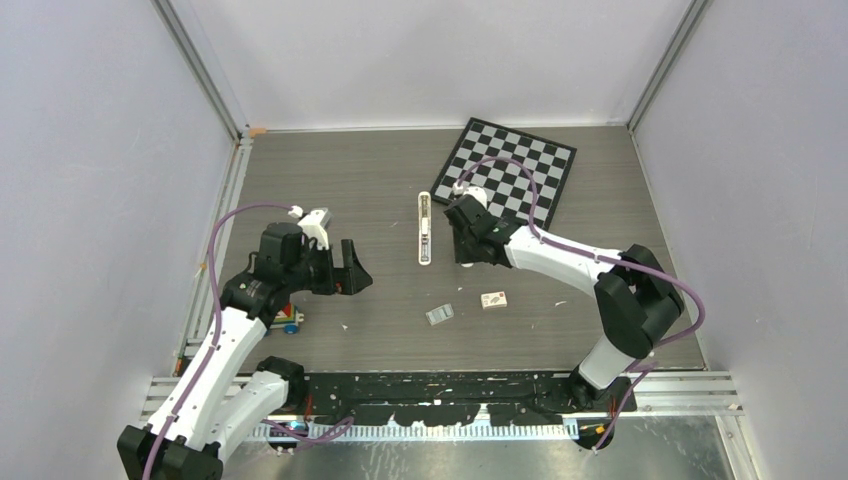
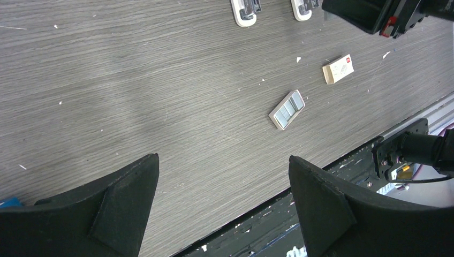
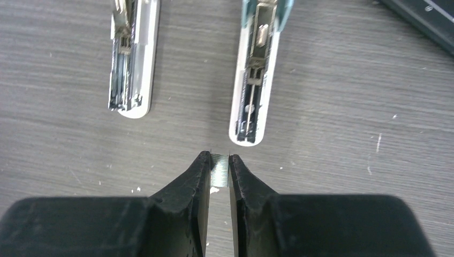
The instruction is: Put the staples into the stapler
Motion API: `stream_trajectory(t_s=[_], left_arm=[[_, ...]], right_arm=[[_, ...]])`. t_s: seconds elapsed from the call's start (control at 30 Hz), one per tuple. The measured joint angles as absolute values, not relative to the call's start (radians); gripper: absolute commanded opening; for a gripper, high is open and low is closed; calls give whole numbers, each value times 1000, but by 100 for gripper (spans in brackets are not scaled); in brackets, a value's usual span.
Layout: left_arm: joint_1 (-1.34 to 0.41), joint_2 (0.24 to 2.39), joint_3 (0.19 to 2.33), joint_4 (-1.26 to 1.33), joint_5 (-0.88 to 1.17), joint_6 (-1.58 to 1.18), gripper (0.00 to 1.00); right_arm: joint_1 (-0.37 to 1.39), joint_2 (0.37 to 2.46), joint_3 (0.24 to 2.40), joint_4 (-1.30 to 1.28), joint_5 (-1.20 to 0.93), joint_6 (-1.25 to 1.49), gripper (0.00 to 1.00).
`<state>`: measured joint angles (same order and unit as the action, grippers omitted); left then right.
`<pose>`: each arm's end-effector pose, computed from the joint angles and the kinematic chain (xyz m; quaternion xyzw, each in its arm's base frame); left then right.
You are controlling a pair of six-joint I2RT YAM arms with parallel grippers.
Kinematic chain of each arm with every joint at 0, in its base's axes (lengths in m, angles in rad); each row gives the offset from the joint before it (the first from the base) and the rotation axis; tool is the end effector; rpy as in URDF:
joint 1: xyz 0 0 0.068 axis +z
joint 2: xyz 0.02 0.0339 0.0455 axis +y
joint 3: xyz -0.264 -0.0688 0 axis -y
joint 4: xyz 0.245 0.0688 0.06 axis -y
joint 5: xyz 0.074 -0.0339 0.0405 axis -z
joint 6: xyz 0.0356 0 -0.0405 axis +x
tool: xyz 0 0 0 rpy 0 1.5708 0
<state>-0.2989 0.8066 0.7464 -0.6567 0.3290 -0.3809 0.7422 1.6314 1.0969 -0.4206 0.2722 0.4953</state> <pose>0.1559 -0.0601 0.2785 0.0309 0.9000 -0.2767 0.3354 0.2570 0.2227 0.2154 -0.0755 0.9421 0.0688 0.3195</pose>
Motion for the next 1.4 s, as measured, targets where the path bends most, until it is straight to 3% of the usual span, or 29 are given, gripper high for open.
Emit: stream_trajectory(t_s=[1.4], left_arm=[[-299, 814, 745, -657, 329, -381, 92]], right_arm=[[600, 1723, 1067, -265, 183, 507, 22]])
